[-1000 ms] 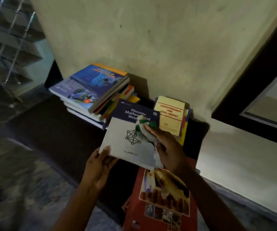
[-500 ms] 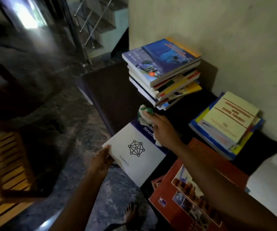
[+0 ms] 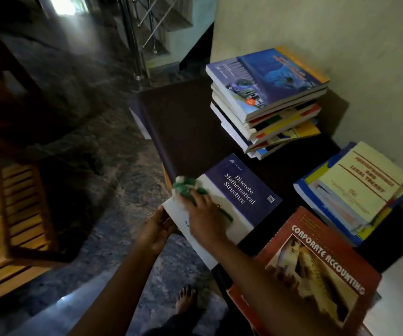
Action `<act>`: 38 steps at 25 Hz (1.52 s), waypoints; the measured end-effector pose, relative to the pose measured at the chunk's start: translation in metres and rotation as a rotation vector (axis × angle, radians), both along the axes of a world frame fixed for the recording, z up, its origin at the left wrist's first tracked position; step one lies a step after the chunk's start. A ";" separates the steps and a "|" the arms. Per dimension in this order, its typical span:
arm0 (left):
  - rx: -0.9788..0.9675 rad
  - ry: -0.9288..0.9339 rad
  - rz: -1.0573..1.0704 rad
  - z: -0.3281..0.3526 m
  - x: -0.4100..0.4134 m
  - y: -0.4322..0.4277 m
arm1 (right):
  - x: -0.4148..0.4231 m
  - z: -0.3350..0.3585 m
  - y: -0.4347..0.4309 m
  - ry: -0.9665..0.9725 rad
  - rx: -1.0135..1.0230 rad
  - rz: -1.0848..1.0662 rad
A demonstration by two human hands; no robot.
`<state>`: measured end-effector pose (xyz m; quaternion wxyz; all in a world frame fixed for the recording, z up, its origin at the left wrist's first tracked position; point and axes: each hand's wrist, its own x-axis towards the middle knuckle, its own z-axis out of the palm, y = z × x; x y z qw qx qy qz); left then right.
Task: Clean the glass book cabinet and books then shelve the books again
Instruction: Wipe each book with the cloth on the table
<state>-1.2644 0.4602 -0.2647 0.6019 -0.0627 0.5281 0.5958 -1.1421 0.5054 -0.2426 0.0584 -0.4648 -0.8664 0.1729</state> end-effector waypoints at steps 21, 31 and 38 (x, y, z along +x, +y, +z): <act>0.023 0.035 -0.128 -0.006 -0.025 0.025 | 0.018 0.014 -0.063 -0.134 0.020 -0.232; 0.311 0.520 -0.116 0.074 -0.008 0.004 | 0.073 0.106 -0.025 0.692 -0.155 -0.490; 0.922 1.742 -0.136 0.130 -0.016 -0.005 | 0.119 0.138 -0.001 0.849 0.000 -0.526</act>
